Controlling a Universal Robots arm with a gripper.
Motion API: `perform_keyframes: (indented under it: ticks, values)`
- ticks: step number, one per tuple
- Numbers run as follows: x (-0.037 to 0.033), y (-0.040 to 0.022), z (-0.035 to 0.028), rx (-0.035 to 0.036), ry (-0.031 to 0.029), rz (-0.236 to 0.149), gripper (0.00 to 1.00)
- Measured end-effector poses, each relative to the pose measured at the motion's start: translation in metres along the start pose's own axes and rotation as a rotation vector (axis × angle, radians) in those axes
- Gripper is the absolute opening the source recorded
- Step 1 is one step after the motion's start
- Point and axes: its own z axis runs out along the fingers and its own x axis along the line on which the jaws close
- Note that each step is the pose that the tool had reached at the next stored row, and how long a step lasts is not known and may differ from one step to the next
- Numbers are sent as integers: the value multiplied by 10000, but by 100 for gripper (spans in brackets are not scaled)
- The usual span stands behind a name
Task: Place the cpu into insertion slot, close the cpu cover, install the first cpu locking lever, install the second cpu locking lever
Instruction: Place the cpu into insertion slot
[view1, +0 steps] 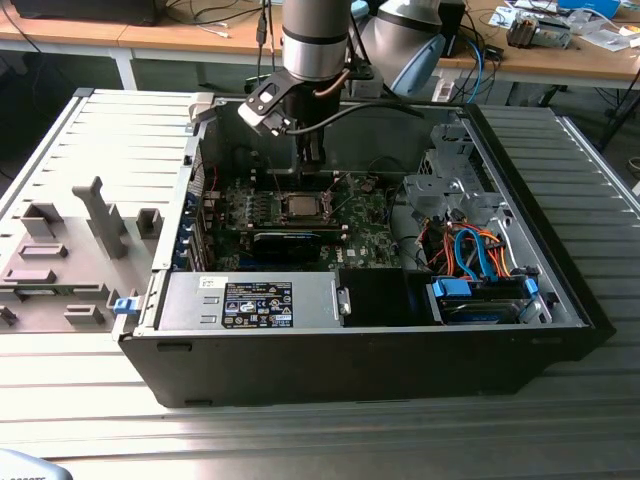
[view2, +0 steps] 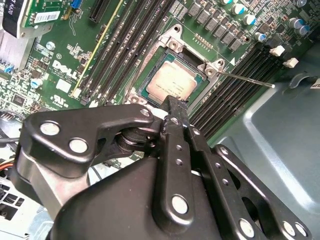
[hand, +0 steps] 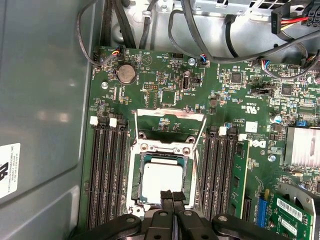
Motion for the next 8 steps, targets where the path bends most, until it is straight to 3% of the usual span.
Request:
perform_keyframes:
  ticks: [8]
  values:
    - [0, 0, -19, 0, 0, 1, 11]
